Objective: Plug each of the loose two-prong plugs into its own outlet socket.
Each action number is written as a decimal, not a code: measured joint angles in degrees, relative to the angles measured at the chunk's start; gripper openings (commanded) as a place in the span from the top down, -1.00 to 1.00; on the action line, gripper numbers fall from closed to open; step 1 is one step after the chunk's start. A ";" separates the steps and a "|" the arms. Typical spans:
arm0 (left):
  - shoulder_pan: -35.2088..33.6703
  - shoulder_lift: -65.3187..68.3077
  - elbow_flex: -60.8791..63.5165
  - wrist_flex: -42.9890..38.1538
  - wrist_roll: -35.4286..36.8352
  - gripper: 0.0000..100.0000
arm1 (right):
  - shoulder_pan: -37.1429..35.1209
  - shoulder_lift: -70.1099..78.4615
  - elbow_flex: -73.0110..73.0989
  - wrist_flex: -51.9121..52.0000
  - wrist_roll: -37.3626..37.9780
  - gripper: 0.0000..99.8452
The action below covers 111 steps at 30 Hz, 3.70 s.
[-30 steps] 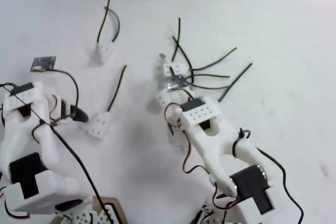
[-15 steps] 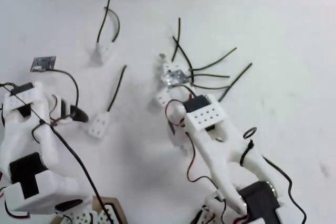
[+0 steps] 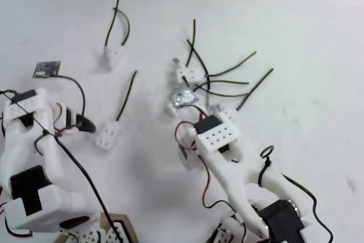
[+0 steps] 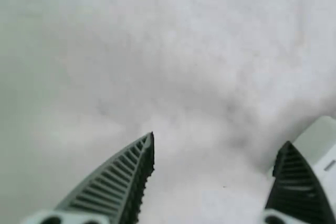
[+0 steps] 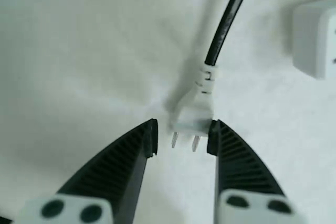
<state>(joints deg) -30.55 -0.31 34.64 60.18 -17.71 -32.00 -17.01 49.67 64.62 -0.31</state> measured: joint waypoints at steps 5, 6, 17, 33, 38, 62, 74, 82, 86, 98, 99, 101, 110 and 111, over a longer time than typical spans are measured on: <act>0.00 0.00 0.00 0.00 0.00 0.29 | 0.00 -0.18 0.70 -1.23 0.00 0.69; 0.00 0.00 0.00 0.00 0.00 0.29 | 0.00 -0.35 0.70 -1.23 0.00 0.69; 0.00 0.00 0.00 0.00 0.00 0.29 | -1.67 -0.44 -2.90 3.87 0.00 0.69; 0.00 0.00 0.00 0.00 0.00 0.29 | -1.41 -1.05 2.29 -2.99 0.00 0.69; 0.00 0.00 0.00 0.00 0.00 0.29 | -1.41 0.70 1.76 -3.34 0.00 0.69; 0.00 0.00 0.53 0.00 0.00 0.29 | 3.25 11.96 -6.24 -1.67 5.80 0.68; 0.00 0.00 0.53 0.00 0.00 0.29 | 1.67 0.62 -6.86 4.04 6.15 0.73; 0.00 0.00 0.53 0.00 0.00 0.29 | -1.58 1.76 -3.69 2.73 6.24 0.73; 0.00 0.00 0.53 0.00 0.00 0.29 | 1.85 6.42 -3.87 0.18 8.26 0.74; 0.00 0.00 0.53 0.00 0.00 0.29 | 5.10 14.07 -3.96 -4.40 10.37 0.95; 0.00 0.00 0.53 0.00 0.09 0.29 | 5.10 14.07 -3.96 -4.48 10.37 0.96; 0.00 0.00 0.53 0.00 0.09 0.29 | 5.19 14.07 -3.96 -4.48 10.64 0.97; 0.00 0.00 0.53 0.00 0.09 0.29 | 4.75 3.16 -3.78 -1.14 10.81 0.96; 0.00 0.00 0.53 0.00 0.00 0.29 | 4.75 1.23 -3.78 -0.53 10.81 0.96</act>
<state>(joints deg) -30.55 -0.31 35.16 60.18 -17.71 -27.25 -15.78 45.89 64.09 10.51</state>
